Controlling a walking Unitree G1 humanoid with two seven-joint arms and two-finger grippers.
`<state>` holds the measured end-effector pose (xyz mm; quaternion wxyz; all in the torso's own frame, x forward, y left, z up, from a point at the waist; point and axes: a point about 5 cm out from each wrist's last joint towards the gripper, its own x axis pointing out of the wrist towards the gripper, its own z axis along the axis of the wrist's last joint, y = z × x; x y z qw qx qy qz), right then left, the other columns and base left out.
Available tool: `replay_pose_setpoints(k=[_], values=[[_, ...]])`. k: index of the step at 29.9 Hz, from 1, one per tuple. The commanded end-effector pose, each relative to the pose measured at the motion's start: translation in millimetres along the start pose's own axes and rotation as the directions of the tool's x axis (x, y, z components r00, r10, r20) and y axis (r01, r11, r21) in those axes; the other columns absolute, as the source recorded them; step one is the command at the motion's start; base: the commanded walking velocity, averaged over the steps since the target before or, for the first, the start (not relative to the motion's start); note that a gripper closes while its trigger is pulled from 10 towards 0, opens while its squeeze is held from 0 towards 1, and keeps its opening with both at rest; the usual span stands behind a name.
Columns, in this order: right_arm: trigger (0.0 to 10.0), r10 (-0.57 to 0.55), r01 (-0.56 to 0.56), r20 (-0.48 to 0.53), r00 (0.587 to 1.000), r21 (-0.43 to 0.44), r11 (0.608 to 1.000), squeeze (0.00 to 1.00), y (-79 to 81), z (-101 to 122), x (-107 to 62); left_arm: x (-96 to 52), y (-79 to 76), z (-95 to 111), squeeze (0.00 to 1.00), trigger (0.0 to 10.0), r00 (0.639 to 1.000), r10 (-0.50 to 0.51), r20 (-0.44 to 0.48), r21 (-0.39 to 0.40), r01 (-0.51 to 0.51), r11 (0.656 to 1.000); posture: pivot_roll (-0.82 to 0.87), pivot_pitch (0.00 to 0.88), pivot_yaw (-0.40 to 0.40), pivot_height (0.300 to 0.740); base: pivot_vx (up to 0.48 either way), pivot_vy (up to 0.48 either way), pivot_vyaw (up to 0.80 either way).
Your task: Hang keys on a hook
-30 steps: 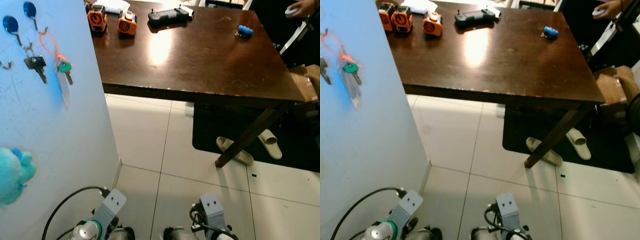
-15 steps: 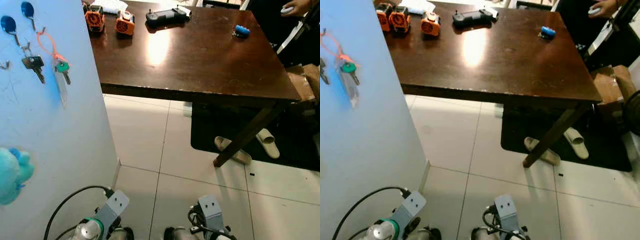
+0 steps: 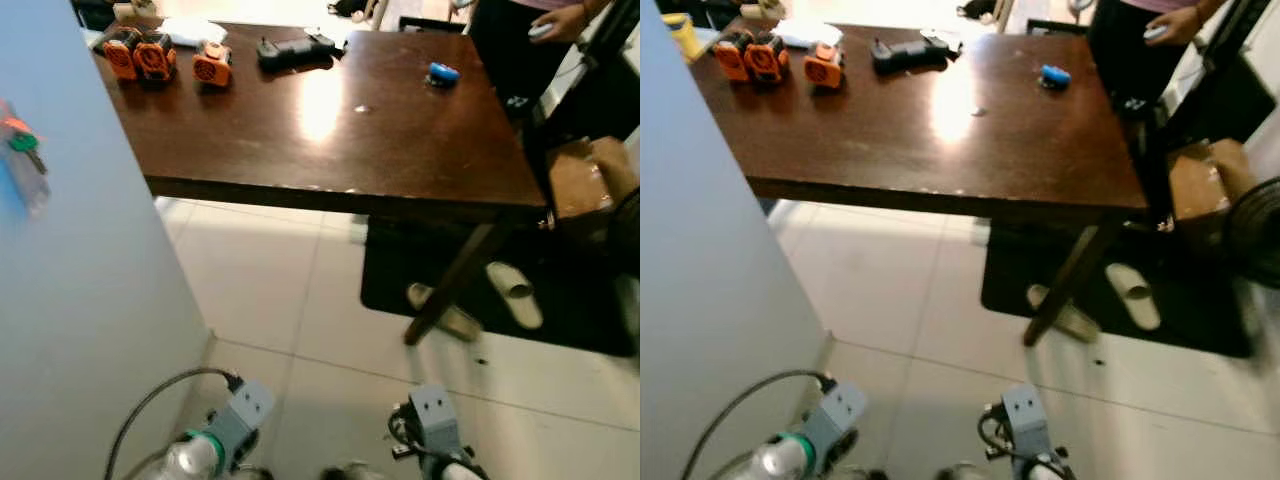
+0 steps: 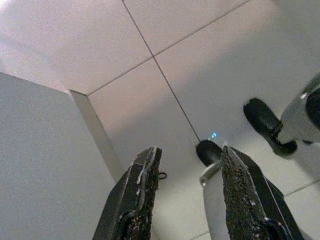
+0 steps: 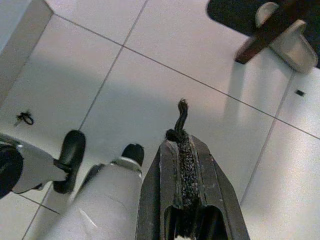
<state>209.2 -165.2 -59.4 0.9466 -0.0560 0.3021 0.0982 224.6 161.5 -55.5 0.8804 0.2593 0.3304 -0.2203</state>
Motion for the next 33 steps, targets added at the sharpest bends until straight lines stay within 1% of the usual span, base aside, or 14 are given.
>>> replay_pose_setpoints(k=[1, 3, 9, 18, 19, 20, 24, 25, 26, 27, 28, 29, 32, 33], values=[[10.0, 0.014, -0.013, -0.031, 0.999, 0.017, 1.0, 0.0, 4.8, -9.8, -3.6, -1.6, -5.6, -7.4, 0.0, 10.0, 0.999, -0.016, -0.029, 0.006, 0.017, 1.0, -0.11, 0.122, 0.035, 0.74, 0.0, -0.356, 0.0], [10.0, 0.016, -0.015, -0.029, 0.999, 0.013, 1.0, 0.0, 5.0, -9.0, -3.2, -1.5, -5.5, -7.3, 0.0, 10.0, 1.0, -0.016, -0.027, 0.005, 0.016, 1.0, -0.11, 0.123, 0.035, 0.74, 0.0, -0.277, 0.0], [10.0, 0.02, -0.02, -0.014, 1.0, 0.004, 1.0, 0.0, 5.9, -5.2, -1.5, -1.6, -5.0, -6.5, 0.0, 10.0, 1.0, -0.005, -0.014, -0.025, 0.004, 1.0, -0.11, 0.124, 0.034, 0.74, 0.0, 0.0, 0.0], [10.0, 0.014, -0.013, 0.056, 0.998, -0.009, 1.0, 0.0, 5.0, 8.8, 2.8, -0.8, -2.6, -0.7, 0.0, 10.0, 1.0, 0.015, 0.025, -0.059, -0.013, 0.998, -0.1, 0.128, 0.034, 0.74, 0.0, 0.0, 0.78], [10.0, 0.018, -0.016, 0.126, 0.992, -0.01, 1.0, 0.0, 5.4, 24.0, 7.0, 1.1, 5.5, 9.8, 0.0, 10.0, 0.996, 0.054, 0.067, -0.091, -0.048, 0.995, -0.11, 0.13, 0.035, 0.74, 0.0, 0.0, 0.8], [10.0, 0.022, -0.019, 0.162, 0.987, -0.016, 1.0, 0.0, 5.8, 31.8, 8.8, 2.1, 10.0, 16.2, 0.0, 10.0, 0.993, 0.074, 0.091, -0.109, -0.064, 0.992, -0.11, 0.13, 0.035, 0.74, 0.0, 0.0, 0.8], [10.0, 0.043, -0.036, 0.252, 0.967, -0.034, 0.999, 0.0, 8.7, 52.4, 12.9, 3.6, 21.6, 34.7, 0.0, 10.0, 0.976, 0.138, 0.166, -0.152, -0.113, 0.982, -0.1, 0.132, 0.036, 0.74, 0.0, 0.0, 0.8], [10.0, 0.043, -0.036, 0.252, 0.967, -0.034, 0.999, 0.0, 8.7, 52.4, 12.9, 3.6, 21.6, 34.7, 0.0, 10.0, 0.976, 0.138, 0.166, -0.152, -0.113, 0.982, -0.1, 0.132, 0.036, 0.74, 0.0, 0.0, 0.8], [10.0, 0.07, -0.054, 0.333, 0.94, -0.057, 0.997, 0.0, 13.1, 71.6, 15.4, 5.1, 29.8, 54.9, 0.0, 10.0, 0.958, 0.162, 0.237, -0.203, -0.114, 0.972, -0.1, 0.132, 0.035, 0.74, 0.0, 0.0, 0.8], [10.0, 0.07, -0.054, 0.333, 0.94, -0.057, 0.997, 0.0, 13.1, 71.6, 15.4, 5.1, 29.8, 54.9, 0.0, 10.0, 0.958, 0.162, 0.237, -0.203, -0.114, 0.972, -0.1, 0.132, 0.035, 0.74, 0.0, 0.0, 0.8], [10.0, 0.082, -0.061, 0.371, 0.925, -0.068, 0.996, 0.0, 15.3, 80.8, 16.0, 5.5, 33.2, 64.0, 0.0, 10.0, 0.948, 0.171, 0.267, -0.227, -0.11, 0.968, -0.1, 0.132, 0.035, 0.74, 0.0, 0.0, 0.8], [10.0, 0.082, -0.061, 0.371, 0.925, -0.068, 0.996, 0.0, 15.3, 80.8, 16.0, 5.5, 33.2, 64.0, 0.0, 10.0, 0.948, 0.171, 0.267, -0.227, -0.11, 0.968, -0.1, 0.132, 0.035, 0.74, 0.0, 0.0, 0.8], [10.0, 0.117, -0.081, 0.484, 0.867, -0.094, 0.992, 0.0, 22.2, 108.8, 15.8, 4.6, 37.8, 88.1, 0.0, 10.0, 0.918, 0.167, 0.359, -0.256, -0.075, 0.964, -0.1, 0.134, 0.039, 0.74, 0.0, 0.0, 0.8], [10.0, 0.117, -0.081, 0.484, 0.867, -0.094, 0.992, 0.0, 22.2, 108.8, 15.8, 4.6, 37.8, 88.1, 0.0, 10.0, 0.918, 0.167, 0.359, -0.256, -0.075, 0.964, -0.1, 0.134, 0.039, 0.74, 0.0, 0.0, 0.8]])
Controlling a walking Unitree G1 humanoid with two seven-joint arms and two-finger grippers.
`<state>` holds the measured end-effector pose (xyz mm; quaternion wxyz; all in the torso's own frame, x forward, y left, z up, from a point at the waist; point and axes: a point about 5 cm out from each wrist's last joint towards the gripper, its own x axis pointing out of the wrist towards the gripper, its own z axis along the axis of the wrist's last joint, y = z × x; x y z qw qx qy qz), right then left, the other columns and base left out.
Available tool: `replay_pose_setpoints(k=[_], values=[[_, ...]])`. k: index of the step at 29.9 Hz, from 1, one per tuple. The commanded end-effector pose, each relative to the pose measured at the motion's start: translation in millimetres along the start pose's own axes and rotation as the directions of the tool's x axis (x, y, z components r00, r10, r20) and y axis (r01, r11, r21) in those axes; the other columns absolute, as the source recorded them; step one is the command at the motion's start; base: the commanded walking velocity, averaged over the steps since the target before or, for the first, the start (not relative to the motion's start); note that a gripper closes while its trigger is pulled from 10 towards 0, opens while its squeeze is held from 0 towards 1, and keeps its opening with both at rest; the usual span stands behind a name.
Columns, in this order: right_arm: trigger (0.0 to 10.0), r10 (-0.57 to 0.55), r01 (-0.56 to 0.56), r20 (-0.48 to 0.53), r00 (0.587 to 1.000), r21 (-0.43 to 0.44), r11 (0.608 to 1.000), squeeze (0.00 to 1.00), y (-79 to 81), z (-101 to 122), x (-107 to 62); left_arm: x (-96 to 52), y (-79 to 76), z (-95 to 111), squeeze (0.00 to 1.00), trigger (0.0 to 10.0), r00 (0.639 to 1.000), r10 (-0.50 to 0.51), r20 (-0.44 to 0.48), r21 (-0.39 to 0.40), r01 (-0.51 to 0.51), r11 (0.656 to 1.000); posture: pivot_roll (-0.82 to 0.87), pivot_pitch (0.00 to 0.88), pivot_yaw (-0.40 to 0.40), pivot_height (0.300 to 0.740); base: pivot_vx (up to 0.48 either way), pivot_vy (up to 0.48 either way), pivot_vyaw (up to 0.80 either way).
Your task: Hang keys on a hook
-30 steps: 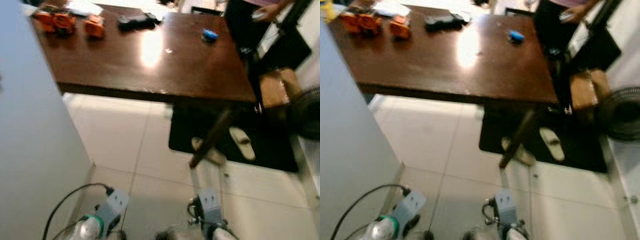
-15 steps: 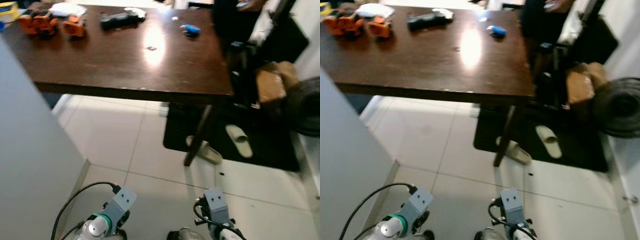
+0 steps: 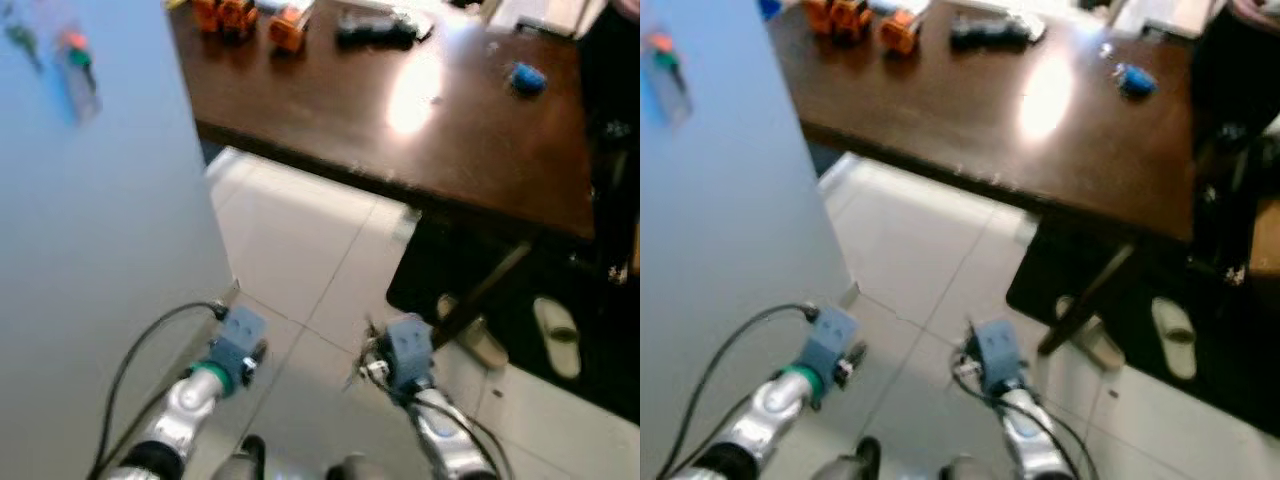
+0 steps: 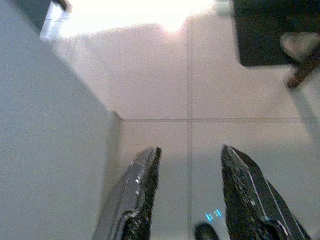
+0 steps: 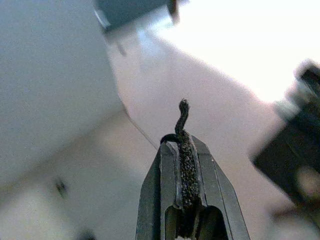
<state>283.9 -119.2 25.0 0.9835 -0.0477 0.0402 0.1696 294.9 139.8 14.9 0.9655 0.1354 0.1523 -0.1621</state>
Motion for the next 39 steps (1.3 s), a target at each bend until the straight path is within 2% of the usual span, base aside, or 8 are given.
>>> replay_pose_setpoints(k=[1, 11, 15, 19, 28, 34, 38, 39], values=[[10.0, -0.002, 0.002, -0.024, 1.0, 0.005, 1.0, 0.0, -1.3, -7.2, -6.3, -1.9, -5.7, -4.6, 0.0, 10.0, 1.0, -0.022, -0.014, -0.021, 0.021, 1.0, -0.1, 0.134, 0.039, 0.74, 0.0, 0.0, 0.8], [10.0, 0.022, -0.019, 0.158, 0.987, -0.017, 1.0, 0.0, 2.7, 29.8, 6.2, 2.3, -4.2, 29.1, 0.0, 10.0, 0.993, -0.006, 0.121, -0.081, 0.015, 0.997, -0.1, 0.138, 0.04, 0.74, 0.0, 0.0, 0.8], [10.0, 0.025, -0.015, 0.282, 0.959, -0.039, 0.999, 0.0, -1.6, 63.5, 13.3, -1.4, 9.4, 91.1, 0.0, 10.0, 0.931, 0.061, 0.36, -0.047, -0.047, 0.998, -0.1, 0.137, 0.038, 0.74, 0.0, 0.0, 0.79], [10.0, 0.019, -0.005, 0.329, 0.944, -0.045, 0.999, 0.0, -5.3, 78.4, 16.4, -6.6, 6.4, 125.4, 0.0, 10.0, 0.879, 0.036, 0.476, 0.002, -0.042, 0.999, -0.1, 0.135, 0.038, 0.74, 0.0, 0.0, 0.79], [10.0, -0.005, 0.016, 0.387, 0.922, -0.025, 1.0, 0.0, -8.7, 96.9, 16.8, -16.9, -5.2, 172.9, 0.0, 10.0, 0.792, -0.015, 0.61, 0.053, -0.021, 0.998, -0.1, 0.129, 0.04, 0.74, 0.0, 0.0, 0.79], [10.0, -0.113, 0.082, 0.55, 0.828, 0.081, 0.993, 0.0, -23.3, 144.6, 10.8, -26.4, -9.0, 190.1, 0.0, 10.0, 0.755, -0.02, 0.655, 0.056, -0.022, 0.998, -0.11, 0.127, 0.045, 0.74, 0.061, 0.0, 0.53], [10.0, -0.135, 0.127, 0.693, 0.709, 0.062, 0.99, 0.0, -36.3, 197.3, 0.5, -24.8, -8.1, 177.2, 0.0, 10.0, 0.801, -0.023, 0.598, 0.059, -0.016, 0.998, -0.11, 0.125, 0.049, 0.74, 0.458, 0.0, 0.0], [10.0, -0.135, 0.127, 0.693, 0.709, 0.062, 0.99, 0.0, -36.3, 197.3, 0.5, -24.8, -8.1, 177.2, 0.0, 10.0, 0.801, -0.023, 0.598, 0.059, -0.016, 0.998, -0.11, 0.125, 0.049, 0.74, 0.458, 0.0, 0.0]])
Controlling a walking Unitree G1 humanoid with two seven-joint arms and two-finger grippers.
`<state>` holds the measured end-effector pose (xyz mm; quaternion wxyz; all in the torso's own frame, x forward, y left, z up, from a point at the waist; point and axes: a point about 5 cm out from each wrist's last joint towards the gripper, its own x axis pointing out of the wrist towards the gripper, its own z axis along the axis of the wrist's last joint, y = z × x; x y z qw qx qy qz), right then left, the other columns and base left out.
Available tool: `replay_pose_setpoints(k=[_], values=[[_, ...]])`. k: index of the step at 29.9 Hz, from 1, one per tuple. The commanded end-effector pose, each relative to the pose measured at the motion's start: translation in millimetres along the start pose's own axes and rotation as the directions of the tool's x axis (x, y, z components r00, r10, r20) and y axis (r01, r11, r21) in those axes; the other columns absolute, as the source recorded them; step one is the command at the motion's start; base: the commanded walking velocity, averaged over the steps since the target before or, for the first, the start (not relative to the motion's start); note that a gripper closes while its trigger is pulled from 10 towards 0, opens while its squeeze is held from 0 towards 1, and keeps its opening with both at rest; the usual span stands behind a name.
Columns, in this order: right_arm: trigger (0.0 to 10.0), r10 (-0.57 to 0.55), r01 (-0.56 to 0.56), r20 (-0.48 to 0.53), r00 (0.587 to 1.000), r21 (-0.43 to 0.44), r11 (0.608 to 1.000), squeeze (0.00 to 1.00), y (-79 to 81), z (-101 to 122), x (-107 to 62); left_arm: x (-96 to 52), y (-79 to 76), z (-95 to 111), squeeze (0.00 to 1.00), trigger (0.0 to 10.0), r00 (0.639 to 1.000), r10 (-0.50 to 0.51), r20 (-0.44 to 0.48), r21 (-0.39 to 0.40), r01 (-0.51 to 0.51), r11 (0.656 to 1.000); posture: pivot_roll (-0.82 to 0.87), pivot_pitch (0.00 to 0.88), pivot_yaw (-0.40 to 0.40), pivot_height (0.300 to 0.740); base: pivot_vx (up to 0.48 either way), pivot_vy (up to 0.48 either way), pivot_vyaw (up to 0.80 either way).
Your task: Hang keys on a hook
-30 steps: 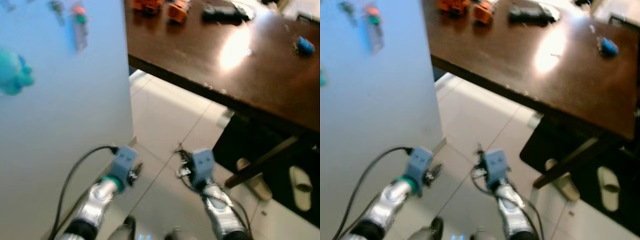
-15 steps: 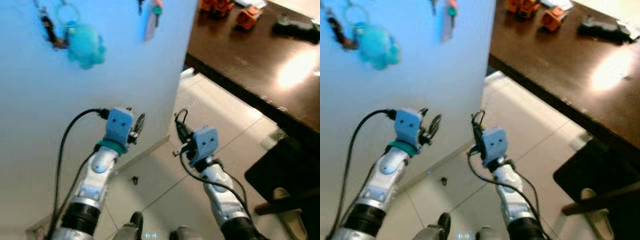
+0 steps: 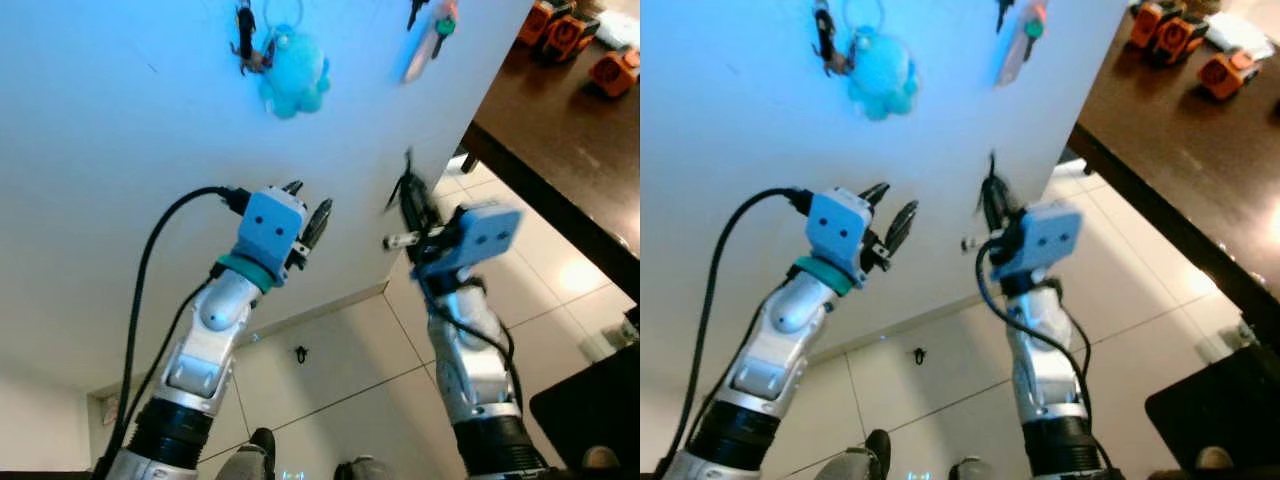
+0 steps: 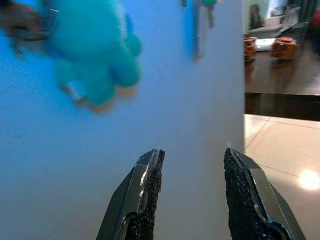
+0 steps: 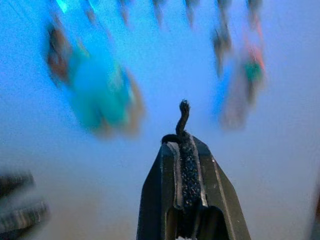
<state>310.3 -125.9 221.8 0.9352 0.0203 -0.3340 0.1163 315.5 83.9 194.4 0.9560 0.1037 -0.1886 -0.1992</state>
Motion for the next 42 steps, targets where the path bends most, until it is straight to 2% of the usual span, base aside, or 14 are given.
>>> replay_pose_setpoints(k=[1, 4, 11, 12, 14, 16, 19, 21, 23, 28, 33, 35, 40, 42], values=[[10.0, -0.023, 0.023, 0.0, 1.0, -0.006, 1.0, 0.0, -5.6, 2.9, -1.0, -4.6, -3.2, -8.8, 0.0, 10.0, 0.999, -0.012, -0.047, -0.006, 0.012, 1.0, -0.11, 0.125, 0.049, 0.74, 0.458, 0.0, 0.0], [10.0, -0.03, 0.047, 0.173, 0.984, -0.093, 0.995, 0.0, -22.8, 52.0, 25.9, -34.6, -2.2, -56.7, 0.0, 10.0, 0.97, -0.02, -0.244, 0.032, 0.029, 0.999, -0.11, 0.125, 0.047, 0.74, 0.458, 0.0, 0.0], [10.0, -0.062, 0.084, 0.214, 0.975, -0.095, 0.992, 0.0, -33.3, 68.6, 31.1, -76.8, -7.7, -106.0, 0.0, 10.0, 0.887, -0.066, -0.456, 0.051, 0.1, 0.994, -0.1, 0.13, 0.047, 0.74, 0.455, 0.0, 0.0], [10.0, -0.062, 0.082, 0.212, 0.975, -0.086, 0.993, 0.0, -33.2, 69.6, 31.7, -89.6, -8.9, -118.9, 0.0, 10.0, 0.854, -0.073, -0.516, 0.051, 0.115, 0.992, -0.11, 0.131, 0.049, 0.74, 0.454, 0.0, 0.0], [10.0, -0.062, 0.082, 0.212, 0.975, -0.086, 0.993, 0.0, -33.2, 69.6, 31.7, -89.6, -8.9, -118.9, 0.0, 10.0, 0.854, -0.073, -0.516, 0.051, 0.115, 0.992, -0.11, 0.131, 0.049, 0.74, 0.454, 0.0, 0.0], [10.0, 0.026, -0.014, 0.2, 0.979, -0.06, 0.998, 0.0, -20.1, 74.6, 34.5, -117.3, -10.4, -144.8, 0.0, 10.0, 0.764, -0.088, -0.639, 0.042, 0.149, 0.988, -0.11, 0.131, 0.052, 0.74, 0.452, 0.0, 0.0], [10.0, 0.095, -0.085, 0.195, 0.976, -0.059, 0.995, 0.0, -10.7, 77.4, 35.7, -129.4, -10.7, -155.4, 0.0, 10.0, 0.714, -0.099, -0.693, 0.027, 0.162, 0.986, -0.11, 0.13, 0.053, 0.74, 0.433, 0.0, 0.0], [10.0, 0.236, -0.231, 0.186, 0.954, -0.051, 0.972, 0.0, 7.8, 83.3, 36.3, -149.3, -10.4, -170.2, 0.0, 10.0, 0.629, -0.12, -0.768, -0.014, 0.171, 0.985, -0.11, 0.13, 0.053, 0.74, 0.171, 0.0, 0.0], [10.0, 0.236, -0.231, 0.186, 0.954, -0.051, 0.972, 0.0, 7.8, 83.3, 36.3, -149.3, -10.4, -170.2, 0.0, 10.0, 0.629, -0.12, -0.768, -0.014, 0.171, 0.985, -0.11, 0.13, 0.053, 0.74, 0.0, 0.0, 0.0], [10.0, 0.422, -0.429, 0.194, 0.886, -0.007, 0.903, 0.0, 31.7, 93.9, 35.1, -176.4, -5.1, -183.6, 0.0, 10.0, 0.547, -0.099, -0.831, -0.013, 0.158, 0.987, -0.11, 0.129, 0.045, 0.74, 0.0, 0.0, 0.0], [10.0, 0.487, -0.503, 0.206, 0.849, 0.03, 0.864, 0.0, 40.0, 98.8, 34.1, -188.0, -4.6, -187.8, 0.0, 10.0, 0.517, -0.102, -0.85, -0.025, 0.155, 0.988, -0.1, 0.129, 0.042, 0.74, 0.0, 0.0, 0.0], [10.0, 0.522, -0.55, 0.23, 0.821, 0.072, 0.832, 0.0, 45.2, 106.1, 32.4, -202.1, -5.3, -192.9, 0.0, 10.0, 0.472, -0.108, -0.875, -0.035, 0.161, 0.986, -0.1, 0.13, 0.043, 0.74, 0.0, 0.0, 0.0], [10.0, 0.509, -0.542, 0.247, 0.824, 0.083, 0.837, 0.0, 44.8, 111.3, 32.4, -210.3, -4.7, -196.2, 0.0, 10.0, 0.441, -0.106, -0.891, -0.036, 0.164, 0.986, -0.1, 0.13, 0.044, 0.74, 0.0, 0.0, 0.0], [10.0, 0.418, -0.448, 0.256, 0.872, 0.068, 0.892, 0.0, 32.9, 115.2, 37.5, -214.5, -3.9, -197.8, 0.0, 10.0, 0.43, -0.103, -0.897, -0.034, 0.166, 0.986, -0.11, 0.132, 0.048, 0.74, 0.0, 0.0, 0.0]])
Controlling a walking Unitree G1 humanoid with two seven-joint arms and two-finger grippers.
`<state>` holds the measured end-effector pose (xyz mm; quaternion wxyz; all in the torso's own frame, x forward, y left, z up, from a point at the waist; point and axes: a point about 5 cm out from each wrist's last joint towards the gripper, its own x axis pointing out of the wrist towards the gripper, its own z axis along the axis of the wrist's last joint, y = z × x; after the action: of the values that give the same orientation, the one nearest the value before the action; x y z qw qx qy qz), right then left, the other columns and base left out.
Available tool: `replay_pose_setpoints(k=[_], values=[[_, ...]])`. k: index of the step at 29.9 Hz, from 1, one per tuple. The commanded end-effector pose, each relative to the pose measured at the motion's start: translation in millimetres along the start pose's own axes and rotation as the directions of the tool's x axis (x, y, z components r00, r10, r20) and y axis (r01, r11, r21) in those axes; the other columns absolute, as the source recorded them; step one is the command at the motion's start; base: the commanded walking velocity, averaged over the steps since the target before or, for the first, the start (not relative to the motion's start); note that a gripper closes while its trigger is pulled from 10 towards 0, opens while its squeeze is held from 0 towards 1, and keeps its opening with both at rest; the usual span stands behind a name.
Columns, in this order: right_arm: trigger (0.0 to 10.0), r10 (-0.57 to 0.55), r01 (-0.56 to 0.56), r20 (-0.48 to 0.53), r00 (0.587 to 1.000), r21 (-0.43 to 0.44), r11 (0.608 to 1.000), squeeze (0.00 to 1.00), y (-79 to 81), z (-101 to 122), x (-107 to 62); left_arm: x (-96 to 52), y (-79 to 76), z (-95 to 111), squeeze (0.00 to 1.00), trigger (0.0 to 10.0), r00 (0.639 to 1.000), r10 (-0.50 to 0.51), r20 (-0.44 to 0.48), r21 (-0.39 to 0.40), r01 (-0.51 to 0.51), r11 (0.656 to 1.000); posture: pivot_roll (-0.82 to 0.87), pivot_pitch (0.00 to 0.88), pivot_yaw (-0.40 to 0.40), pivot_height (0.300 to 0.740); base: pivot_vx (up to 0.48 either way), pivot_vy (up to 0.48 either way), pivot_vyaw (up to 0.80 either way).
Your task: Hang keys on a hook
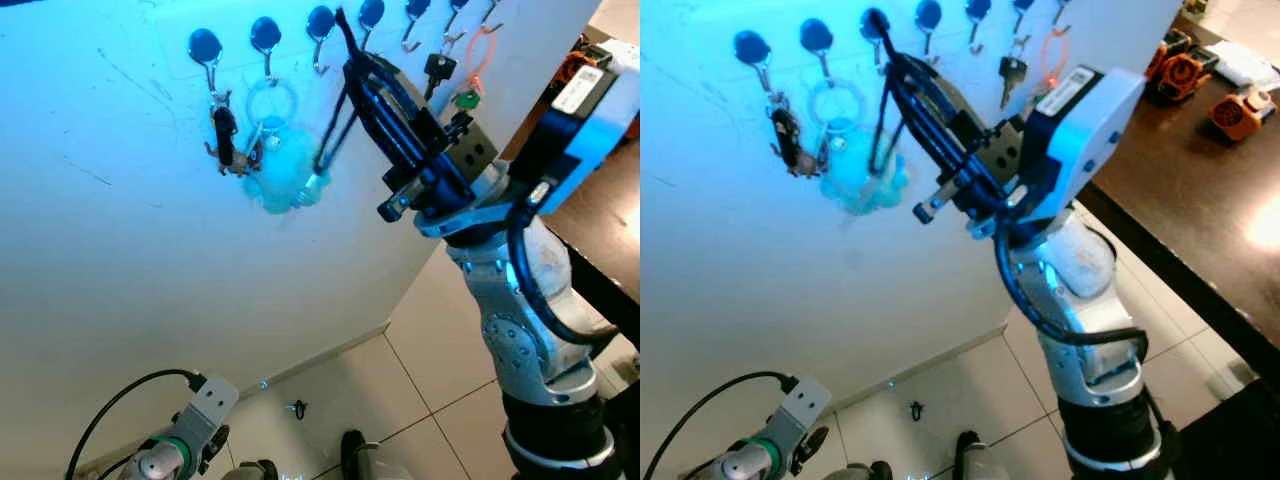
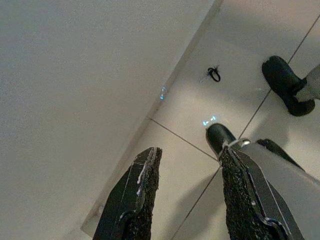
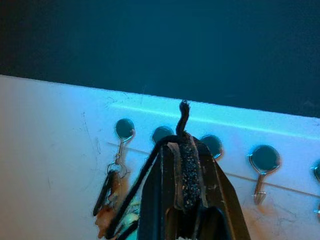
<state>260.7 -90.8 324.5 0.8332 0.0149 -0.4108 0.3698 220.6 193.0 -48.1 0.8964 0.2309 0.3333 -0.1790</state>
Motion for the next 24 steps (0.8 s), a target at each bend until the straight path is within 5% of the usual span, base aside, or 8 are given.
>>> replay_pose_setpoints(k=[1, 10, 24], values=[[10.0, -0.104, 0.106, 0.042, 0.994, -0.055, 0.993, 0.0, -15.3, 10.5, -0.4, -2.6, -4.6, -10.9, 0.0, 10.0, 0.999, -0.014, -0.032, 0.012, 0.015, 1.0, -0.1, 0.134, 0.05, 0.74, 0.0, 0.0, 0.0], [10.0, -0.244, 0.247, 0.045, 0.969, -0.082, 0.966, 0.0, -39.5, 1.4, 0.6, -0.6, -2.4, -6.0, 0.0, 10.0, 1.0, -0.013, -0.006, 0.019, 0.013, 1.0, -0.11, 0.142, 0.066, 0.74, 0.0, 0.0, 0.0], [10.0, -0.241, 0.245, 0.052, 0.969, -0.076, 0.967, 0.0, -47.2, -13.4, 22.0, 3.3, 0.9, 11.0, 0.0, 10.0, 0.997, -0.007, 0.079, 0.015, 0.006, 1.0, -0.07, 0.155, 0.072, 0.74, 0.0, 0.0, 0.0]])
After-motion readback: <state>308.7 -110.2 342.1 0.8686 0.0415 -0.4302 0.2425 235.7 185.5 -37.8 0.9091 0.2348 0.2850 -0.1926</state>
